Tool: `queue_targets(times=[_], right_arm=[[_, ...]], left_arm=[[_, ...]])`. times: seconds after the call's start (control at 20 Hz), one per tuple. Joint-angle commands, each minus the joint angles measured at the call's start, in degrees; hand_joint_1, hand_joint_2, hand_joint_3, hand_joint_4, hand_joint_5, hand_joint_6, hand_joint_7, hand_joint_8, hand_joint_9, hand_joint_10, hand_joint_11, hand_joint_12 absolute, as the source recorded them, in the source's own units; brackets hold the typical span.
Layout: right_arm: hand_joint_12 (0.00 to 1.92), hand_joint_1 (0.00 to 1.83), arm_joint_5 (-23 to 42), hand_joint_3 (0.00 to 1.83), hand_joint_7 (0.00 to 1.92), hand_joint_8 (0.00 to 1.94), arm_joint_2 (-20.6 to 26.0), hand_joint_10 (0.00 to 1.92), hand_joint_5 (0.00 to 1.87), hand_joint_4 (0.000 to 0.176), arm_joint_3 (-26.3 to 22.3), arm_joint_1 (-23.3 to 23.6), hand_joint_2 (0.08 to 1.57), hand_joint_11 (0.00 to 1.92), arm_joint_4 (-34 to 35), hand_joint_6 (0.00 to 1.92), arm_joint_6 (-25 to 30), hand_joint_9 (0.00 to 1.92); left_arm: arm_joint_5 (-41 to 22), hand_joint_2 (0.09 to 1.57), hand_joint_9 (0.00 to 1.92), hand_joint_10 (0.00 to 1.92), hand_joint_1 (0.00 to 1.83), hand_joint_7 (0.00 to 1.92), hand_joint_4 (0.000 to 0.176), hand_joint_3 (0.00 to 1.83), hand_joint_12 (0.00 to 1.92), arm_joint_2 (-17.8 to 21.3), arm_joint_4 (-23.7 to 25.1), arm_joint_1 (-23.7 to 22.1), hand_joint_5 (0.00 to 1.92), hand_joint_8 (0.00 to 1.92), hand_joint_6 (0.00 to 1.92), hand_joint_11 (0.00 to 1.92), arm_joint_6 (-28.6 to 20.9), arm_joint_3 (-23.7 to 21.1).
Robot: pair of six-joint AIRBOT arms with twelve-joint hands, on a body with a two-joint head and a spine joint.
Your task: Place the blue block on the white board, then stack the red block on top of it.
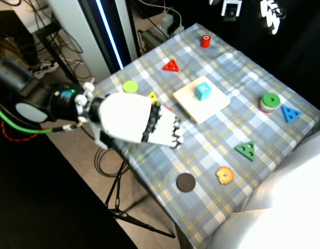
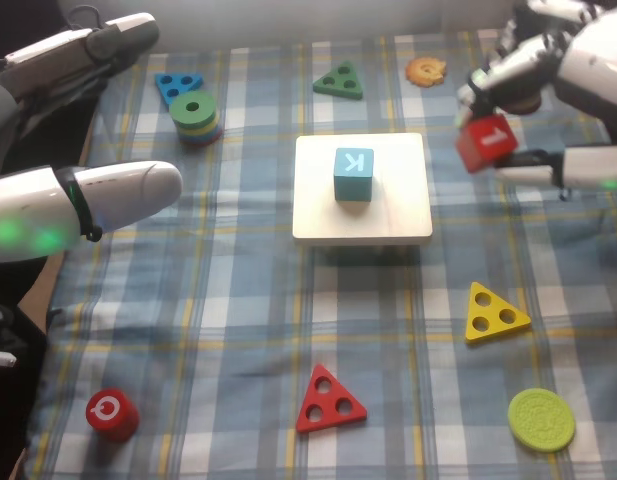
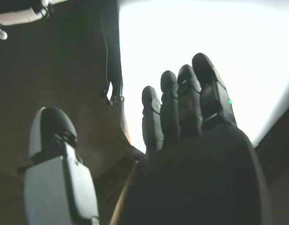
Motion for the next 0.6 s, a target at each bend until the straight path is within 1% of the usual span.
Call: queue_targets(times=[0.0,0.05,0.15,0.25,0.3,0.35,0.4,0.45,0.5,0.55], right_arm=[[1.17,1.11,6.9,0.0,0.88,0.01,-0.5,0.01,1.02,0.0,0.4,1.8,1.1,0.11,-0.2,0.92,1.5,0.77],[1.21,1.1,6.9,0.0,0.89,0.01,-1.0,0.01,1.01,0.0,0.9,3.1,1.1,0.1,-2.0,0.93,2.5,0.77],[1.22,1.09,6.9,0.0,0.89,0.01,-1.6,0.01,1.01,0.0,1.3,5.2,1.1,0.09,-4.2,0.93,3.5,0.77],[1.23,1.09,6.9,0.0,0.88,0.0,-2.7,0.01,1.0,0.006,2.5,7.0,1.1,0.11,-6.8,0.94,6.4,0.78],[1.2,1.13,6.9,0.0,0.9,0.01,-4.3,0.01,1.03,0.0,4.0,8.4,1.09,0.15,-9.4,0.91,9.6,0.79],[1.15,1.16,6.9,0.0,0.89,0.0,-4.7,0.01,1.03,0.0,4.3,8.5,1.09,0.26,-9.7,0.89,10.0,0.81],[1.08,1.17,6.8,0.0,0.89,0.0,-5.8,0.01,1.05,0.0,5.3,9.3,1.08,0.32,-10.8,0.85,11.3,0.82],[1.08,1.17,6.8,0.0,0.9,0.0,-6.6,0.01,1.06,0.0,5.9,9.9,1.08,0.3,-11.5,0.85,12.0,0.82],[1.09,1.17,6.7,0.0,0.92,0.01,-7.3,0.01,1.06,0.0,6.5,10.8,1.08,0.3,-12.7,0.84,13.0,0.83],[1.1,1.18,6.6,0.0,0.94,0.01,-8.0,0.02,1.07,0.0,7.0,11.5,1.07,0.32,-13.7,0.82,13.7,0.86]], left_arm=[[-7.5,0.91,0.24,0.01,0.74,0.36,0.118,0.0,0.62,0.1,0.2,-0.1,0.43,0.01,0.01,0.0,-0.6,-0.1],[-7.6,0.9,0.24,0.0,0.75,0.36,0.138,0.0,0.59,0.0,0.0,0.1,0.43,0.01,0.01,0.0,-0.6,-0.1],[-7.6,0.9,0.24,0.0,0.75,0.36,0.143,0.0,0.58,-0.2,-0.1,0.3,0.43,0.01,0.01,0.0,-0.8,-0.1],[-7.6,0.9,0.24,0.0,0.75,0.36,0.145,0.0,0.57,-0.4,-0.1,0.4,0.43,0.0,0.01,0.0,-1.0,-0.1],[-7.6,0.9,0.24,0.0,0.76,0.36,0.113,0.0,0.57,-0.6,-0.2,0.5,0.44,0.0,0.01,0.0,-1.4,-0.1],[-7.6,0.9,0.23,0.0,0.76,0.35,0.1,0.0,0.54,-0.6,-0.2,0.5,0.44,0.0,0.0,0.0,-1.5,-0.1],[-7.6,0.9,0.24,0.0,0.76,0.36,0.087,0.0,0.59,-0.7,-0.2,0.6,0.44,0.0,0.0,0.0,-1.6,-0.1],[-7.5,0.91,0.23,0.0,0.74,0.35,0.093,0.0,0.57,-0.8,-0.2,0.6,0.43,0.0,0.0,0.0,-1.7,0.0],[-7.3,0.91,0.23,0.0,0.73,0.34,0.09,0.0,0.57,-0.9,-0.2,0.6,0.42,0.0,0.0,0.0,-1.8,0.1],[-7.1,0.91,0.23,0.0,0.74,0.35,0.094,0.0,0.57,-0.9,-0.2,0.6,0.42,0.0,0.0,0.0,-2.0,0.2]])
